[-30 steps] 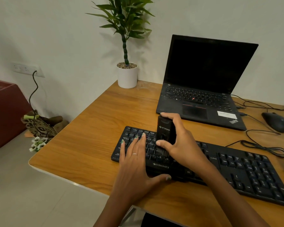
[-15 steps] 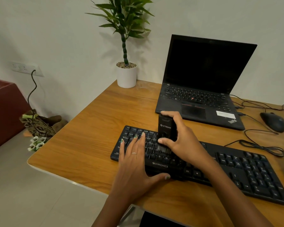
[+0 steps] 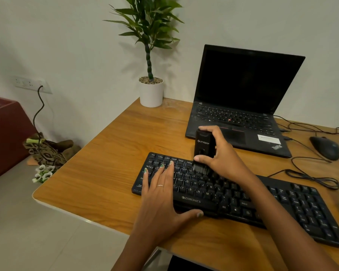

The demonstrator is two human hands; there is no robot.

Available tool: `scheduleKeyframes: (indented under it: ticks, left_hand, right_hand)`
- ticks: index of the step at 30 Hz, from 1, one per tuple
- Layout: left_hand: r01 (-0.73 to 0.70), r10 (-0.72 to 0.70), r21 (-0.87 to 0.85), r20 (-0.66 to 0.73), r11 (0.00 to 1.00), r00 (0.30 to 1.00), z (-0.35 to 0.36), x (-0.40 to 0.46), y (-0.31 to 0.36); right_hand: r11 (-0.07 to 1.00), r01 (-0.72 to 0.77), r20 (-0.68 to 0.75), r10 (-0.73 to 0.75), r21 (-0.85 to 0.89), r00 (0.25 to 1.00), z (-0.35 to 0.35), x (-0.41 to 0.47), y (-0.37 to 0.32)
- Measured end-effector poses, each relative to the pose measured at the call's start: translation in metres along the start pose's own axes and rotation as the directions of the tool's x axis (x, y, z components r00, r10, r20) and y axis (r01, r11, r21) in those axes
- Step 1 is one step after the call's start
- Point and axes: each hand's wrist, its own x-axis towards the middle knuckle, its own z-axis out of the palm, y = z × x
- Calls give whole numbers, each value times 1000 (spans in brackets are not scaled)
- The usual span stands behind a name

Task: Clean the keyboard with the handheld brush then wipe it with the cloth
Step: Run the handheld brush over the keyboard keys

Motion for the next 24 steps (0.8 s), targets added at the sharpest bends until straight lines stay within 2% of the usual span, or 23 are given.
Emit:
scheduleKeyframes:
  ticks: [3,6,10,13,14,17,18,19,22,24]
  left_hand:
    - [1,-1,6,9,1000,1000,-1,-1,1]
    - [-4,4,11,9,1000,1000,-2,0,2]
    - [-1,1,11,12,1000,1000,-2,-1,1]
    - [2,-2,-8,2,1000,1000,-1,-1,2]
    - [-1,1,-15,-3,1000,1000,-1,-1,2]
    - [-3,3,-20,-7,1000,1000,-1,0,2]
    - [-4,4,-16,-3,1000,1000,-1,0,2]
    - [-5,5,-12,-1,1000,1000,-1,0,2]
    - [4,-4,5,15,1000,1000,0,0,2]
    - [4,-4,0,15,1000,1000,0,0,2]
  right_hand:
    - [999,11,-96,-14,-35,995,6,1,4]
    - [999,44,-9,-44,31,999,7,0,3]
    - [997,80,-72,-80,1,994,12,11,2]
    - [993,101,-12,-100,59,995,17,12,3]
    - [996,81,28,-82,34,996,11,13,2]
    - [974,29,170,11,-226,985,-17,23,1]
    - [966,28,181,20,-257,983,-19,26,1]
    - [973,40,178,1,-226,984,-17,26,1]
    - [996,84,99,-85,17,991,9,18,2]
    - [994,81,52,-85,77,995,10,15,7]
